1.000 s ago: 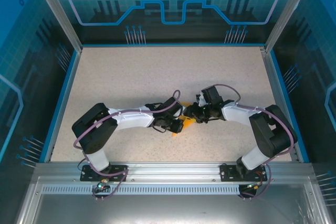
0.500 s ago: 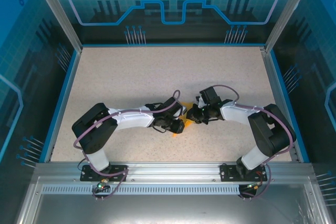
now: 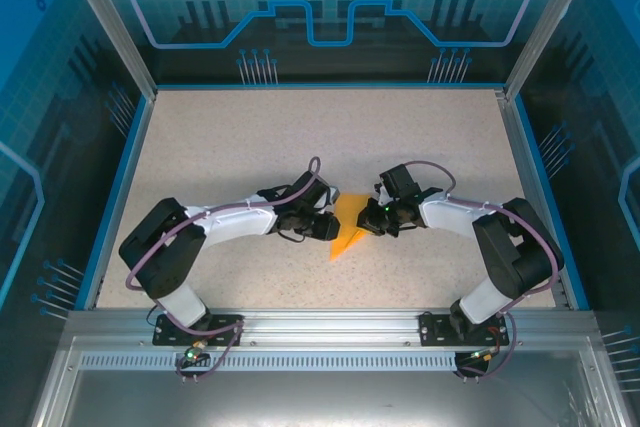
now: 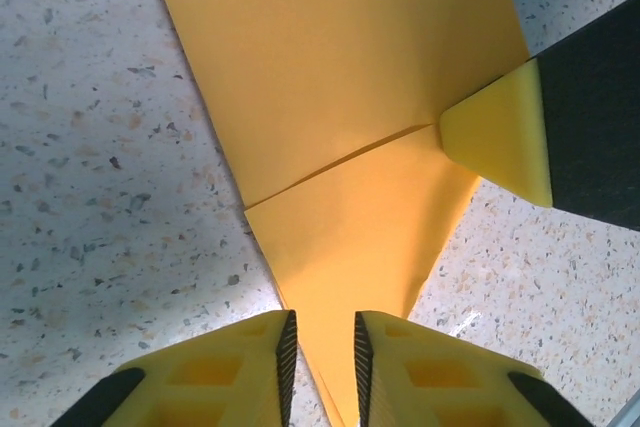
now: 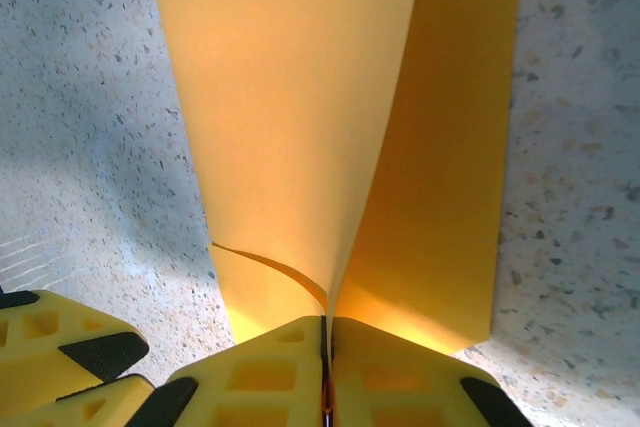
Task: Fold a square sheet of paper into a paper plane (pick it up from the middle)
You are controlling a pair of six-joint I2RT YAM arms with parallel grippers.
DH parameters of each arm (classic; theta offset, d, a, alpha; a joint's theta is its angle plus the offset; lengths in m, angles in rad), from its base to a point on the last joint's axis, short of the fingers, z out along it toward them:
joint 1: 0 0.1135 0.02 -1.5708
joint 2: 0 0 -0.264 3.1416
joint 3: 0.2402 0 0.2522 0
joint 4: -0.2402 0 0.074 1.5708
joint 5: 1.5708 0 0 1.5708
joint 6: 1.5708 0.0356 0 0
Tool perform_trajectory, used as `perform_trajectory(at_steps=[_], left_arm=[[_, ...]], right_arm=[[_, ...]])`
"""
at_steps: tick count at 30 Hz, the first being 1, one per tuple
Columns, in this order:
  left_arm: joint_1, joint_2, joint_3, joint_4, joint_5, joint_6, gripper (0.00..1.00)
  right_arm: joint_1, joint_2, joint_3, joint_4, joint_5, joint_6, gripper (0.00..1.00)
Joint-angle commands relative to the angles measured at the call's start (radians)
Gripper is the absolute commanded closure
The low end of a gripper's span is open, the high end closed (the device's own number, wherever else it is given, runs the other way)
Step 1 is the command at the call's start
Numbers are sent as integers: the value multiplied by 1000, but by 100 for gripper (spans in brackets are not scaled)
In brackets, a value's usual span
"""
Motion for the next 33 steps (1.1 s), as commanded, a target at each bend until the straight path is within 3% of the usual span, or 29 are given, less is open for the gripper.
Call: perform_trajectory(at_steps=[1, 22, 27, 33], left_arm=[[2, 33, 1, 10, 27, -19, 78], [4, 136, 31, 56, 32, -22, 93], [4, 147, 29, 68, 39, -26, 99], [4, 161, 31, 66, 44, -27, 100]], right_arm=[[17, 10, 23, -27, 7, -17, 91], [16, 6, 23, -33, -3, -25, 91], [17, 1, 26, -23, -20, -15, 87], [20, -19, 24, -7, -52, -1, 81]])
